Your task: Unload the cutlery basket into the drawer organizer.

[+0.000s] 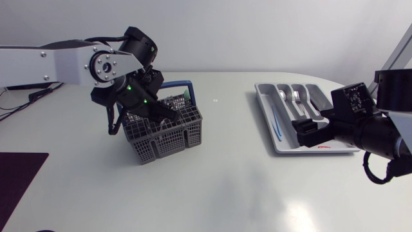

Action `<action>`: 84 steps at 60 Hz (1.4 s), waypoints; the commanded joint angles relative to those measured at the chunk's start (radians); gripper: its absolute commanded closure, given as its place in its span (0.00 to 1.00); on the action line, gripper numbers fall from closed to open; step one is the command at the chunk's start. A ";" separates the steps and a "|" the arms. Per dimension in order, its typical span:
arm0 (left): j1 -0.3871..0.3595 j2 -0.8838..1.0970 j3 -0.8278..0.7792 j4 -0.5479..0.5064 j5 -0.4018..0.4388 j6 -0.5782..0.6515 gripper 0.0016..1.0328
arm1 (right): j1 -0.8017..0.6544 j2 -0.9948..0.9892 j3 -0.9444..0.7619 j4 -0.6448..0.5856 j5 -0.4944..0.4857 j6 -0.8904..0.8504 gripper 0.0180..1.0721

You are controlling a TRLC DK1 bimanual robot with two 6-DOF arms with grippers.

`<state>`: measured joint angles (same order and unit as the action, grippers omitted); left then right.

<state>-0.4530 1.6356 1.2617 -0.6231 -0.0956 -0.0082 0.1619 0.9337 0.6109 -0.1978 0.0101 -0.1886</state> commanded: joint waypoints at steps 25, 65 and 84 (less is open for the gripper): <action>0.033 -0.085 0.001 -0.001 0.031 -0.058 0.88 | 0.001 -0.033 -0.057 0.015 0.001 -0.035 0.05; 0.030 -0.026 0.024 -0.055 0.139 -0.062 0.73 | 0.004 -0.058 -0.088 0.031 0.002 -0.055 0.05; 0.010 0.033 0.056 -0.058 0.056 -0.076 0.83 | 0.004 -0.073 -0.102 0.035 0.001 -0.066 0.05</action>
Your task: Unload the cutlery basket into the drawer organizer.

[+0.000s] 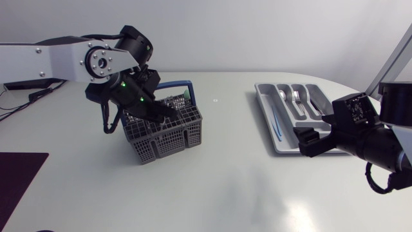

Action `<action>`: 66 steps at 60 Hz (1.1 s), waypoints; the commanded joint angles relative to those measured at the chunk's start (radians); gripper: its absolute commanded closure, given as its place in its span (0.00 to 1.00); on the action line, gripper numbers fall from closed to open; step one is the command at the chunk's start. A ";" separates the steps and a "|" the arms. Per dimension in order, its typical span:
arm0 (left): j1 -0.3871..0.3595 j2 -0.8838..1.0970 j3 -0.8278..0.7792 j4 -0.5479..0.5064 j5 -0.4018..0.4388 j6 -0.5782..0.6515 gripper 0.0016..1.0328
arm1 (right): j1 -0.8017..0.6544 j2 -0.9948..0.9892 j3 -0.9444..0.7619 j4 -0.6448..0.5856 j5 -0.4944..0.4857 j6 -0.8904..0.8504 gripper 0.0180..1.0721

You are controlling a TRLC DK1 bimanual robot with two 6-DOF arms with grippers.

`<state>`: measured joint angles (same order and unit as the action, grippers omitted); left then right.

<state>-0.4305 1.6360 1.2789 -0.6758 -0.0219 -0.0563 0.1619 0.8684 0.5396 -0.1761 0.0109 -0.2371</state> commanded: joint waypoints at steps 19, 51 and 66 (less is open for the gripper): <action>-0.028 0.071 0.043 -0.001 -0.026 -0.028 0.97 | 0.001 -0.009 -0.044 0.026 -0.003 -0.030 0.05; -0.025 -0.054 0.034 -0.001 -0.026 -0.028 0.97 | -0.002 -0.026 -0.066 0.041 -0.003 -0.042 0.05; -0.022 -0.131 0.008 0.001 -0.024 -0.037 0.97 | -0.001 -0.037 -0.069 0.040 -0.003 -0.044 0.05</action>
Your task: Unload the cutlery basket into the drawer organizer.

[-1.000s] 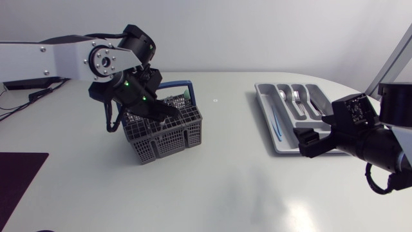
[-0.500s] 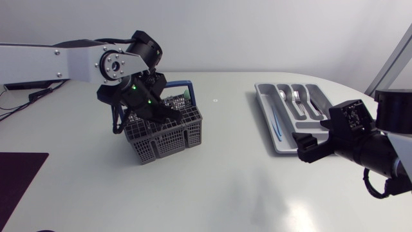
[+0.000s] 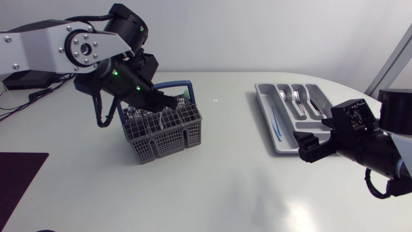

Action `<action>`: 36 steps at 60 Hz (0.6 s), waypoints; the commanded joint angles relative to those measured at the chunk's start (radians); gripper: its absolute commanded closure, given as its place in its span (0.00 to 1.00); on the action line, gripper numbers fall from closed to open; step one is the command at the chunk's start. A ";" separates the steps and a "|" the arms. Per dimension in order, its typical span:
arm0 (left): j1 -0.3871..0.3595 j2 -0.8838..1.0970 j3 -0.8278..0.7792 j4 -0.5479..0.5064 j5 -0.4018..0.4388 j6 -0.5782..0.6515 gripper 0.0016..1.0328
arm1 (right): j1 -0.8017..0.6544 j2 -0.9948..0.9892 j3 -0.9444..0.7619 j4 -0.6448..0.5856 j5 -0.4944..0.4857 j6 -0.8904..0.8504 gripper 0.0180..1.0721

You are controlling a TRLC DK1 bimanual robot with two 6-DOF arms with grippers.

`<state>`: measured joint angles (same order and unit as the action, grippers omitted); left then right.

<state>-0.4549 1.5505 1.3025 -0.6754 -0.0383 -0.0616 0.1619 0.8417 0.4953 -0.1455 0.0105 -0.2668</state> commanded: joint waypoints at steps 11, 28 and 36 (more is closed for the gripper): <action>-0.001 -0.089 -0.035 -0.001 0.003 -0.037 0.97 | -0.001 -0.032 -0.026 0.000 -0.003 -0.015 0.05; -0.048 -0.185 -0.077 0.004 0.002 -0.033 0.97 | -0.001 -0.066 -0.026 -0.022 -0.001 -0.017 0.05; -0.080 -0.251 -0.111 0.023 0.000 -0.017 0.97 | 0.001 -0.085 -0.024 -0.031 -0.003 -0.022 0.05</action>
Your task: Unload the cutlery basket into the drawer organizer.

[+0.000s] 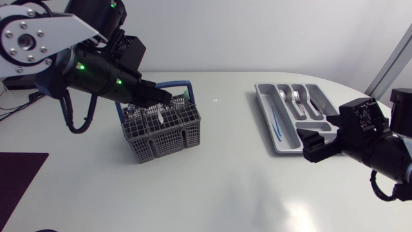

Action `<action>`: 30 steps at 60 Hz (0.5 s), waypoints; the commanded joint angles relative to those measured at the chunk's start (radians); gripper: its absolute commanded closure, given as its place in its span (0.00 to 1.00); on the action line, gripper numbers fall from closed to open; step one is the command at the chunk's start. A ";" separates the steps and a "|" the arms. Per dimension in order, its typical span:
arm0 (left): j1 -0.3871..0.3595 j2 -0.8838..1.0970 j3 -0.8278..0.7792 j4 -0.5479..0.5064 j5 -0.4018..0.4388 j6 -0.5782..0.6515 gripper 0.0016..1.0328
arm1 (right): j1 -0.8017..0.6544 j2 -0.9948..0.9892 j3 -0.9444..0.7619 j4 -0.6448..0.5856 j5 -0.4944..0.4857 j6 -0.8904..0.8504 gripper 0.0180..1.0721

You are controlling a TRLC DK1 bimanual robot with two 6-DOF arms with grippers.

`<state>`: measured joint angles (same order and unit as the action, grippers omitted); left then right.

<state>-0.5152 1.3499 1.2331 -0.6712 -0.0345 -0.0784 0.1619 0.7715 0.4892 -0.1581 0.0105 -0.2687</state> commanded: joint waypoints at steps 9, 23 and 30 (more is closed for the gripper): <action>-0.060 -0.127 -0.052 0.038 -0.005 0.068 0.97 | 0.008 -0.058 -0.006 -0.057 -0.083 -0.058 0.05; -0.111 -0.215 -0.100 0.147 0.047 0.253 0.97 | -0.028 -0.101 0.077 -0.175 -0.185 -0.032 0.05; -0.103 -0.232 -0.138 0.190 0.189 0.387 0.97 | -0.047 -0.069 0.137 -0.270 -0.302 -0.066 0.05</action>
<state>-0.6167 1.1328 1.1481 -0.5049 0.0986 0.1993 0.1295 0.6853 0.5747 -0.3897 -0.2489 -0.3031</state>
